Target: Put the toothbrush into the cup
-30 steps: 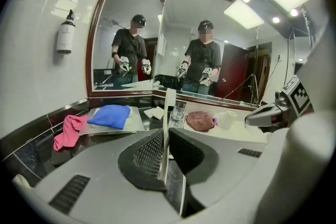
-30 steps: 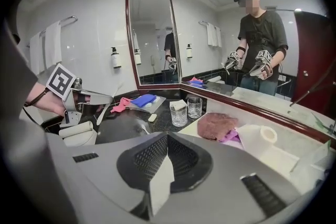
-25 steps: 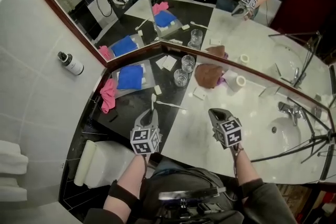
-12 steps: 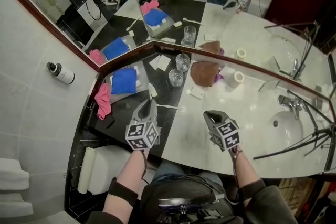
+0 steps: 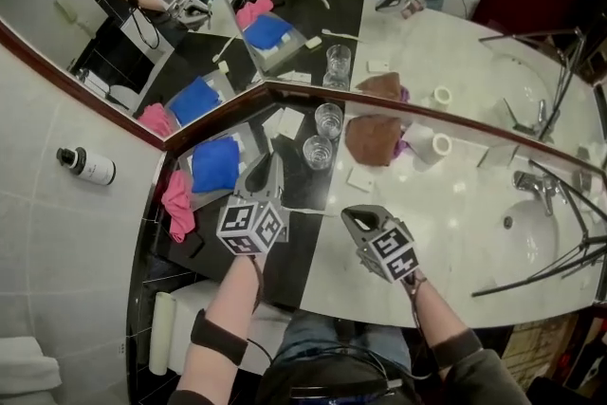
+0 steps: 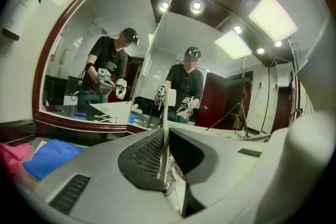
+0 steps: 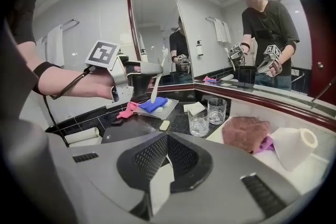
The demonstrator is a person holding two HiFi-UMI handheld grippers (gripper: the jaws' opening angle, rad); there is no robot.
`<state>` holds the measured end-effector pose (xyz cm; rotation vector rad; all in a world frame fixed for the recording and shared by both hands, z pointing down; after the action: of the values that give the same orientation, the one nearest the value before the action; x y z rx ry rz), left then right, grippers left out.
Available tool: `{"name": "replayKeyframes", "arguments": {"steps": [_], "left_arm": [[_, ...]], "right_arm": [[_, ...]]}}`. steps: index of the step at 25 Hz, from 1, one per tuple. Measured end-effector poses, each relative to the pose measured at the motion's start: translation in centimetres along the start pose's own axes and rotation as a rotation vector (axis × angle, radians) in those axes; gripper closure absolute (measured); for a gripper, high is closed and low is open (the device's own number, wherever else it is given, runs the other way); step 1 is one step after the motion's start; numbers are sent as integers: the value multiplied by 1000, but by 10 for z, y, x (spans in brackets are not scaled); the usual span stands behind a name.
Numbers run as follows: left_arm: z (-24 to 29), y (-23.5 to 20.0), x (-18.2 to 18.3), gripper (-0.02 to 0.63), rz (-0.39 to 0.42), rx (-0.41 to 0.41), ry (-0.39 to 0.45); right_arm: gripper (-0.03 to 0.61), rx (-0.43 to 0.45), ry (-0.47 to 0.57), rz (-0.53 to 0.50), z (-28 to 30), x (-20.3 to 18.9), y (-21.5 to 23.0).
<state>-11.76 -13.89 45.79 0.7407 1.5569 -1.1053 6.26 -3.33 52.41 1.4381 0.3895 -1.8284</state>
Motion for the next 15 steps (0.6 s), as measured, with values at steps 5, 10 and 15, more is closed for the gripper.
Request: {"name": "replayKeyframes", "arguments": {"steps": [5, 10, 15], "left_arm": [[45, -17, -4, 591, -7, -65, 47], [79, -26, -15, 591, -32, -145, 95], [107, -29, -31, 591, -63, -223, 139]], "right_arm": [[559, 42, 4, -13, 44, -1, 0], [560, 74, 10, -17, 83, -4, 4], [559, 105, 5, -13, 110, -19, 5]]}}
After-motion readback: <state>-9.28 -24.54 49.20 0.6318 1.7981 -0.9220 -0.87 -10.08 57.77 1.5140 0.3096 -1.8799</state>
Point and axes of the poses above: the fingertips, and each gripper's own axes: z forward along the fingers, y to its right, x out of its top, the point moved 5 cm from there along -z, backward along the fingers, and after that the axes turned 15 degrees about y, right-handed, at the moved point
